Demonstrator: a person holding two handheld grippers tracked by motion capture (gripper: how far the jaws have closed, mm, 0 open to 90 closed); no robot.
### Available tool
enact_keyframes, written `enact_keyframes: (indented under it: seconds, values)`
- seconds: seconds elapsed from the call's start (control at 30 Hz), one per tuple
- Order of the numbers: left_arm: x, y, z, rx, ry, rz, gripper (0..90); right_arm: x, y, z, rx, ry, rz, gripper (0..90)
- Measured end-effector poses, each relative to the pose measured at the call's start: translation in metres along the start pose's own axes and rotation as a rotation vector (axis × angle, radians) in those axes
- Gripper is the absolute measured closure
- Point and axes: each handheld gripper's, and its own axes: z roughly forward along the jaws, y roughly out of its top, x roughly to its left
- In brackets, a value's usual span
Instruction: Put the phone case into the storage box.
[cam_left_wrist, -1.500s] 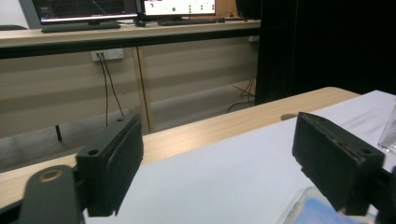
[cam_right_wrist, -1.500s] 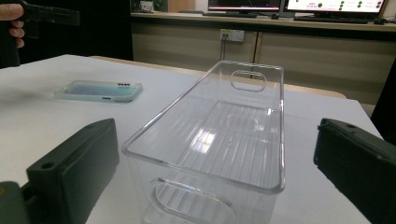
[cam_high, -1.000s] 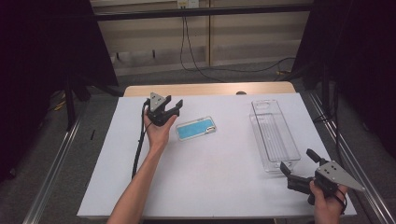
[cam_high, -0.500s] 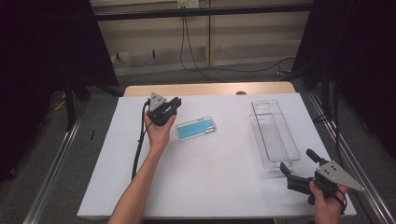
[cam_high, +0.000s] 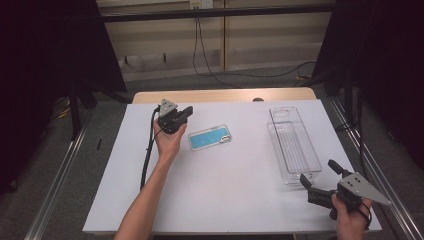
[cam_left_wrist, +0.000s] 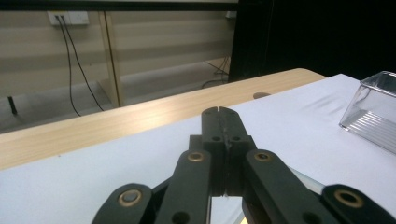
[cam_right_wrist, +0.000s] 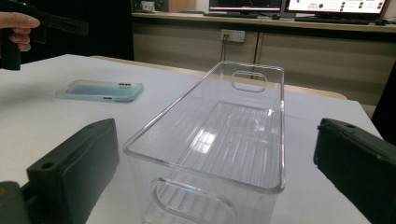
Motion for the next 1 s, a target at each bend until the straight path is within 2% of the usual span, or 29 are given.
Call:
enact_keyframes:
  seconds: [0.13, 0.27, 0.5, 0.73, 0.77, 1.0]
  values:
    - [-0.001, 0.001, 0.001, 0.026, -0.012, -0.023, 90.0, 0.000, 0.000, 0.000, 0.000, -0.003, 0.001, 0.0]
    - [-0.001, 0.003, 0.002, 0.065, -0.029, -0.024, 90.0, 0.000, 0.000, 0.000, -0.001, -0.002, -0.001, 0.0]
    - [0.000, 0.004, 0.005, 0.129, -0.024, -0.009, 90.0, 0.000, 0.000, 0.000, -0.002, -0.001, 0.001, 0.0]
    - [0.003, -0.001, 0.010, 0.223, -0.021, -0.003, 89.7, 0.000, 0.000, 0.000, -0.001, -0.002, -0.002, 0.0]
    - [0.003, -0.001, 0.011, 0.224, -0.021, -0.015, 89.7, 0.000, 0.000, 0.000, -0.001, -0.001, -0.002, 0.0]
    - [0.004, -0.001, 0.015, 0.279, -0.032, -0.016, 90.0, 0.000, 0.000, 0.000, -0.002, 0.000, -0.001, 0.0]
